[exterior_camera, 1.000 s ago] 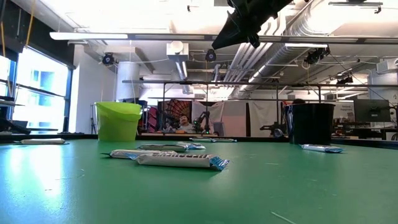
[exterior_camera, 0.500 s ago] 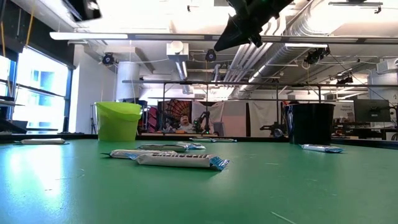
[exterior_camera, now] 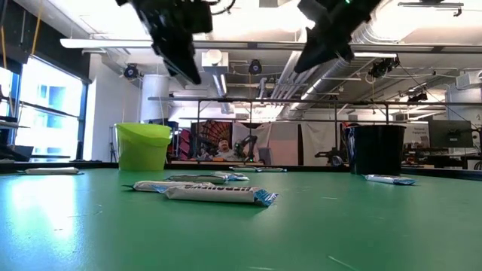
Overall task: Sort candy by brand, put in halloween buckets
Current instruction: Put the white chocolate into the white bucket
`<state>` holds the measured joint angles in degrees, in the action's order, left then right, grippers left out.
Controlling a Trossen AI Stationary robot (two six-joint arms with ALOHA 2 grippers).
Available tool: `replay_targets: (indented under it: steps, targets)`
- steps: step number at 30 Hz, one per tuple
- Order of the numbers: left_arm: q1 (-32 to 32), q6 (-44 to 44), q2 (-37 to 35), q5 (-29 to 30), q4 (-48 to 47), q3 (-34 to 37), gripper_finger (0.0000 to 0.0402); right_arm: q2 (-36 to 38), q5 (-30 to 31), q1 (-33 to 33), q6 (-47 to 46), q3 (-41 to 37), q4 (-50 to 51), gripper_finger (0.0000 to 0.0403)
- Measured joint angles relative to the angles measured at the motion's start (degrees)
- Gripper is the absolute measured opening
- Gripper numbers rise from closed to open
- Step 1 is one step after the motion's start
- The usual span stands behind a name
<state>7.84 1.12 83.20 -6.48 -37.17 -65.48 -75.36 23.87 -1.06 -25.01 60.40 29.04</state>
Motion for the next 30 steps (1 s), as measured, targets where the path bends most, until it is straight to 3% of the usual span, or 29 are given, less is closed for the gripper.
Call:
replay_targets:
  steps: [8,16,21,27,30]
  targets:
    - [11.8,-7.0,7.0,-1.1,8.2,-2.7,0.0,4.8,-2.8,1.3,-9.4,-13.1,-13.3,0.0]
    - [19.8,-16.2,20.1,0.5,7.5,-11.8,0.0007,5.0,0.8,4.6,-13.6,-14.0,-13.9,0.0]
    - [23.2,-21.5,26.0,4.1,8.7,-16.9,0.0041,5.0,2.3,5.0,-15.8,-14.0,-13.9,0.0]
    - [27.2,-23.4,33.0,-0.9,10.6,-20.4,0.0104,5.0,3.1,5.0,-16.1,-14.0,-14.0,0.0]
    - [28.2,-25.5,35.5,-0.6,10.6,-21.2,0.0133,5.0,3.1,5.0,-16.1,-14.0,-14.0,0.0]
